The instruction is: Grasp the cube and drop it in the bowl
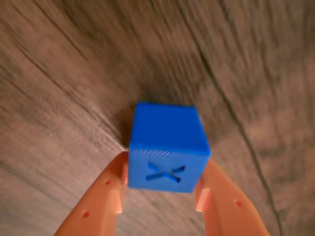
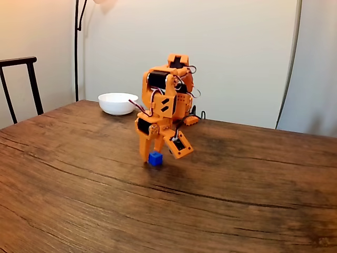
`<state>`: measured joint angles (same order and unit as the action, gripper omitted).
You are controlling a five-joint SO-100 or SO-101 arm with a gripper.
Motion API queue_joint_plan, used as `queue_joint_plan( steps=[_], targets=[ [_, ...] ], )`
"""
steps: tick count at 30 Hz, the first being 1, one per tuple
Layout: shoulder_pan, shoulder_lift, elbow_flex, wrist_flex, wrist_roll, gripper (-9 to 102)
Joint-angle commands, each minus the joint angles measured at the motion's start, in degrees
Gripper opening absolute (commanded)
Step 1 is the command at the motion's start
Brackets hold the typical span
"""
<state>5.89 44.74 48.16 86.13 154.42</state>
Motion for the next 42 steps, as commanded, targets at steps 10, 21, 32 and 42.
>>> queue_joint_plan(
  steps=[10, 21, 32, 42],
  targets=[
    [0.8, 0.5, -9.1, 6.4, -2.5, 18],
    [-1.8, -2.6, -10.0, 5.4, -5.6, 37],
    [-2.4, -4.9, -10.1, 3.8, -6.6, 36],
    [-1.6, -5.0, -9.1, 2.1, -7.5, 15]
  ],
)
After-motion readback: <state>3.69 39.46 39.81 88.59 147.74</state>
